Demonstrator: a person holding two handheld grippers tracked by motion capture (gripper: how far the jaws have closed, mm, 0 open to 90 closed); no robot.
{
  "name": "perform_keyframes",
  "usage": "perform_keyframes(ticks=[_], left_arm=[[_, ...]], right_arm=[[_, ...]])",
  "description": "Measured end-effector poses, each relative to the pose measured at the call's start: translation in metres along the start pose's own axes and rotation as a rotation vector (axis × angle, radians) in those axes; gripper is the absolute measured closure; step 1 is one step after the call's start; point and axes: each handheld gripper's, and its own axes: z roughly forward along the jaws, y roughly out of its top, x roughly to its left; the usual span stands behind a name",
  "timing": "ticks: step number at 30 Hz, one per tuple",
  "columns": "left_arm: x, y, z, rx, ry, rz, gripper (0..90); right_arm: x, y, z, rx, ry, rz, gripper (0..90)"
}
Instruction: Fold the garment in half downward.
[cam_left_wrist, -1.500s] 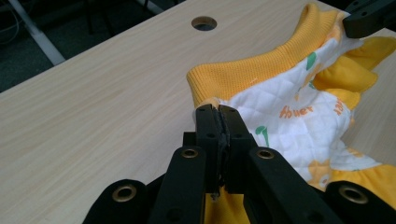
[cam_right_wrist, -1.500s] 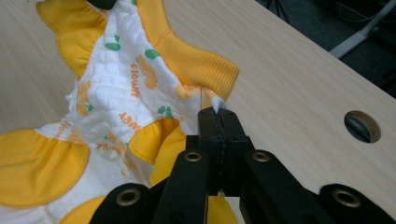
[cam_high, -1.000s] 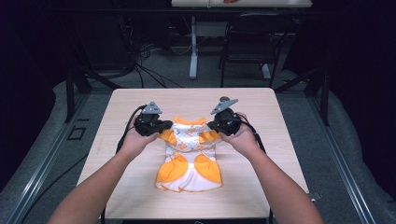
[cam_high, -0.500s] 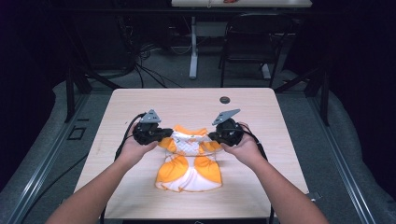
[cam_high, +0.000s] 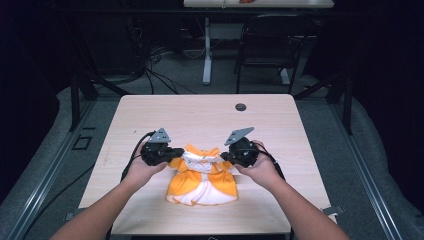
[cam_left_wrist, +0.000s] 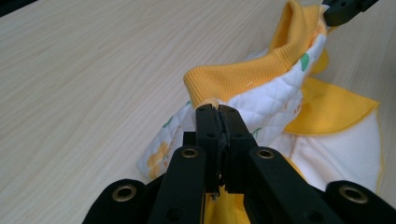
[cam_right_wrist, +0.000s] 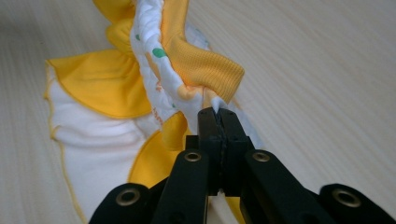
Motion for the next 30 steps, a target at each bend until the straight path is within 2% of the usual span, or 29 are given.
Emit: perform_keyframes(ticks=[1, 3, 6, 9, 16, 30], left_arm=[[-0.001, -0.002, 0.000, 0.002, -0.006, -0.003, 88.0], [-0.004, -0.005, 0.001, 0.007, -0.013, 0.002, 88.0], [-0.008, -0.010, 0.004, 0.016, -0.021, 0.009, 88.0], [-0.011, -0.015, 0.006, 0.022, -0.026, 0.009, 87.9], [-0.017, -0.028, 0.010, 0.028, -0.037, -0.004, 87.8], [-0.030, -0.046, 0.007, 0.022, -0.051, 0.012, 86.7]], right_arm=[[0.001, -0.002, 0.001, -0.002, 0.008, 0.013, 89.8], [0.005, -0.006, 0.004, 0.015, 0.004, -0.003, 89.8], [0.008, -0.011, 0.006, -0.004, 0.021, 0.020, 89.7], [0.010, -0.018, 0.008, 0.013, 0.033, 0.023, 89.7], [0.015, -0.031, 0.013, -0.008, 0.053, 0.052, 89.7], [0.027, -0.051, 0.018, -0.019, 0.077, 0.069, 89.5]])
